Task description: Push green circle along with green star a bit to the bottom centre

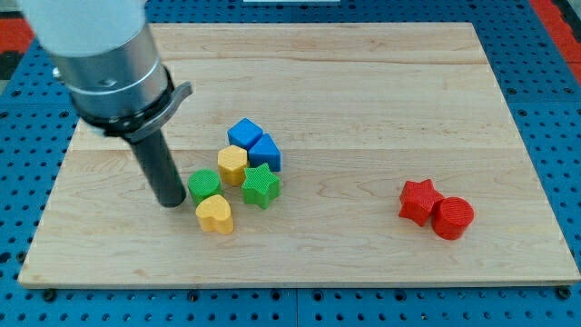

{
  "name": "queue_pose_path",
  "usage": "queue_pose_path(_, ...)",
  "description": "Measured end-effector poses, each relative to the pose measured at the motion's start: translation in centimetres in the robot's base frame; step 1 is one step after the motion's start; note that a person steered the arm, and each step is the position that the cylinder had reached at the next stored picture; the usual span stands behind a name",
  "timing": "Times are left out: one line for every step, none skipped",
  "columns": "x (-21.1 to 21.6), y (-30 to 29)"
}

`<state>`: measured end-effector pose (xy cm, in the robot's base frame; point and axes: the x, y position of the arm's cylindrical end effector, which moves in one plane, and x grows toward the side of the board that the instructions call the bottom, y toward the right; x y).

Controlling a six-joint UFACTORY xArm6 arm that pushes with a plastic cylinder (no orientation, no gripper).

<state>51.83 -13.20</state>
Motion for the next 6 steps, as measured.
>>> queue_pose_path(0.9,1.2)
queue_pose_path(-2.8,2.0)
queue_pose_path(-1.9,3.3)
queue_pose_path(-0.2,7.0)
queue_pose_path(-0.2,12.6)
queue_pose_path(-0.1,17.3)
